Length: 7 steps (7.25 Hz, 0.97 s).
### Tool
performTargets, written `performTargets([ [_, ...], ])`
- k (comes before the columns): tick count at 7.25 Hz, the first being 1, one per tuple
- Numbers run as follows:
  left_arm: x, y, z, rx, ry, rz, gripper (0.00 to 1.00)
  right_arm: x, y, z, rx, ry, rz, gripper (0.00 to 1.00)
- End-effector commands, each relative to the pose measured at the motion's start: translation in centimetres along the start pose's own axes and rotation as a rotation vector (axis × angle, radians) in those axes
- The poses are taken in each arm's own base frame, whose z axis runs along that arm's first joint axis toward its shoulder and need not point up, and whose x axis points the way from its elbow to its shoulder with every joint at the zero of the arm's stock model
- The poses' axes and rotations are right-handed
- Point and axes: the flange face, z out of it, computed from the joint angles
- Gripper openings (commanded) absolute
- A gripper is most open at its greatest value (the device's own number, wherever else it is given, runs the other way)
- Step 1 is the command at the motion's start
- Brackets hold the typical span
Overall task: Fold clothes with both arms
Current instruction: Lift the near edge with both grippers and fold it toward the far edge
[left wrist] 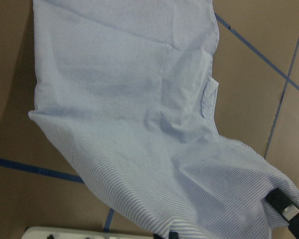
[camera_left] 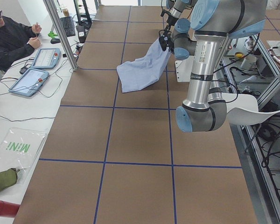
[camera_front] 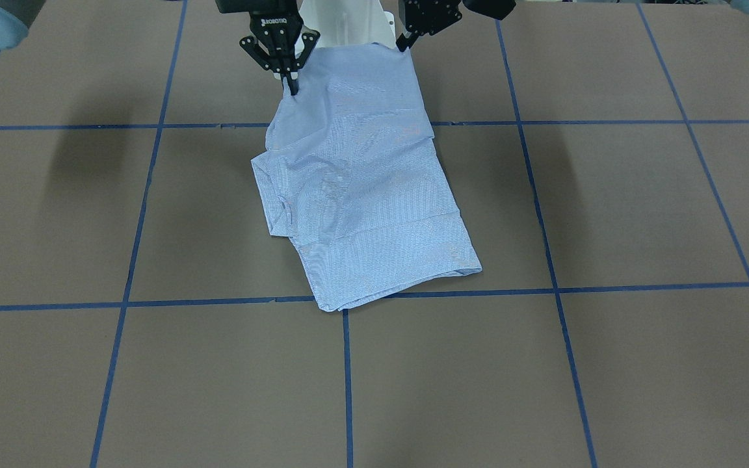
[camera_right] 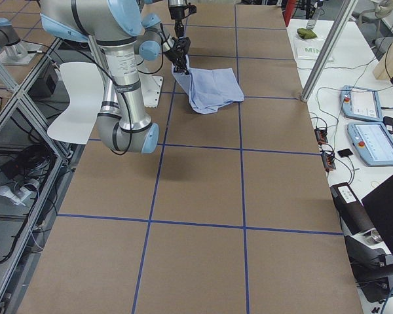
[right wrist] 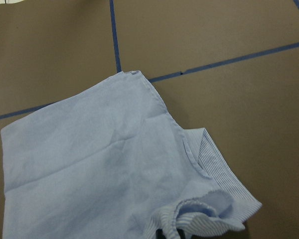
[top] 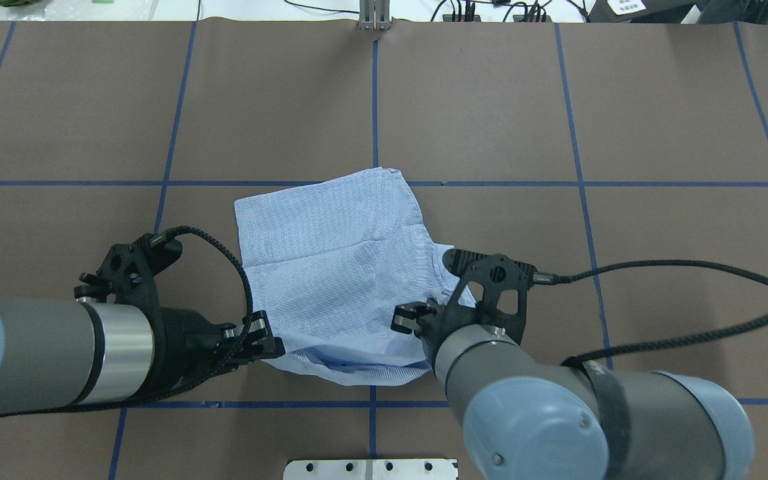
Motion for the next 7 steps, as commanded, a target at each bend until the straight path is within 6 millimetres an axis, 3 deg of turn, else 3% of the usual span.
performTargets([
  [1,1.0,-5.1,2.5,0.102,-0.032,0.034,0.00,-1.6,-4.9,4.3,0.060,0.019,0.001,0.00],
  [4,0.4,-14.2,4.2,0.248,-0.118,0.097,0.00,-7.0,-9.0,11.6,0.116,0.082,-0.011,0.00],
  [6,0.0,-20.3,9.0,0.306,-0.219,0.123,0.00,-9.9,-11.8,15.6,0.117,0.133,-0.017,0.00],
  [7,-0.3,-22.9,11.2,0.321,-0.253,0.139,0.00,-9.9,-12.2,19.7,0.131,0.108,-0.036,0.00],
])
